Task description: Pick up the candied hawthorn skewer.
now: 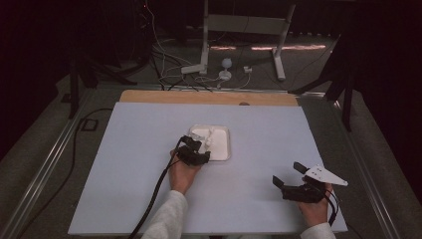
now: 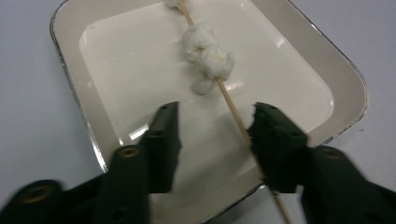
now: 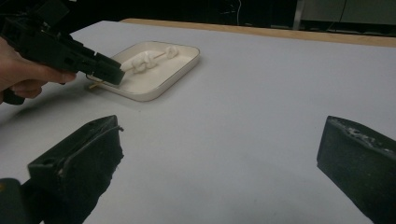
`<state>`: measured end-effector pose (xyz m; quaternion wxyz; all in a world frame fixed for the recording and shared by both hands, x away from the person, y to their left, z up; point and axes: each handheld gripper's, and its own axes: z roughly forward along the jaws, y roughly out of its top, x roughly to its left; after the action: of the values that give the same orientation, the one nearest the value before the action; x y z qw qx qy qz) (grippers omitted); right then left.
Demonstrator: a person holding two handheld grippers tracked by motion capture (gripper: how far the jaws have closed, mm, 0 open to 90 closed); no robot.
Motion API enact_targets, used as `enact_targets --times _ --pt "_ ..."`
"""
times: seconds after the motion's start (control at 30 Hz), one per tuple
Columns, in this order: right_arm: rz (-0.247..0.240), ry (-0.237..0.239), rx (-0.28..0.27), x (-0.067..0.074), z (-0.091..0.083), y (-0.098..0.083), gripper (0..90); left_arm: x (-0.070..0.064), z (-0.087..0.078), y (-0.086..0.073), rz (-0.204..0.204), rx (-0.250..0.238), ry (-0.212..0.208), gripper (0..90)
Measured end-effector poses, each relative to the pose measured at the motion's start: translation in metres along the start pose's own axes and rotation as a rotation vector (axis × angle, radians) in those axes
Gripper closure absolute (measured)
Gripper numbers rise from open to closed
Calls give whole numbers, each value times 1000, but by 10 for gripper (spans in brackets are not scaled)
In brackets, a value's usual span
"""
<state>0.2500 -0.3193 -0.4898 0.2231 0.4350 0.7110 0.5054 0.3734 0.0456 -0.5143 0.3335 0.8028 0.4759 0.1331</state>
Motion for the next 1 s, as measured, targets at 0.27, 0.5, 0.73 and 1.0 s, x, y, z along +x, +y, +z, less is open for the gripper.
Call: enact_targets --times 0.27,0.5,0.73,1.0 --pt "15 3 -3 -1 0 0 0 6 -3 0 -41 22 2 847" --pt "18 4 -6 -2 0 0 0 10 -3 0 -66 23 -19 895" --pt "32 5 -11 -3 -1 0 0 14 -11 1 -79 -4 -38 897" --pt "30 5 -6 -3 0 -1 0 20 -18 2 -99 -30 -59 896"
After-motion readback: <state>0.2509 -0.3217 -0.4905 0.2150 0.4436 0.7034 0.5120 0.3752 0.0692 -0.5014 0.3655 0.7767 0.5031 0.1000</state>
